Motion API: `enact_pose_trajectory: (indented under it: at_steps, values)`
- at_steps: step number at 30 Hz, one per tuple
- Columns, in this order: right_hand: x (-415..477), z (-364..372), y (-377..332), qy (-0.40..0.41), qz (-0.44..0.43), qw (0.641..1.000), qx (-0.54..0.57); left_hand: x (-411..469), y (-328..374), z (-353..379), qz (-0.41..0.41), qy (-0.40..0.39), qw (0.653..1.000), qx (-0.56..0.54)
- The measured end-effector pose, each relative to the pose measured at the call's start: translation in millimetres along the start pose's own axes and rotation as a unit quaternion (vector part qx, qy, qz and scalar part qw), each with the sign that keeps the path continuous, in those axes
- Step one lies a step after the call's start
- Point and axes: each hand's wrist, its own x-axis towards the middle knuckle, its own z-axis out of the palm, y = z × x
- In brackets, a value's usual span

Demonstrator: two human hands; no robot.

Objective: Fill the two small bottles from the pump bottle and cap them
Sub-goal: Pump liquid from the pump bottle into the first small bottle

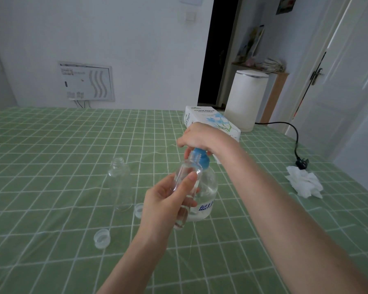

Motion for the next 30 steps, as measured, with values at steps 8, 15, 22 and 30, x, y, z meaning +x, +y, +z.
enact_pose_trajectory:
  at_steps: [8,15,22,30]
  values:
    - [4,6,3,-0.006,0.006,1.0,0.024,-2,-1,0,0.001,-0.005,1.0,0.003]
    - [1,5,3,-0.006,0.005,1.0,0.022,-1,-1,0,0.003,-0.002,1.0,-0.002]
    - [-1,-4,-2,0.011,-0.012,1.0,-0.02,0,1,1,0.005,-0.006,1.0,-0.014]
    - [3,1,1,-0.007,0.002,1.0,0.007,-1,1,0,-0.001,-0.003,1.0,-0.008]
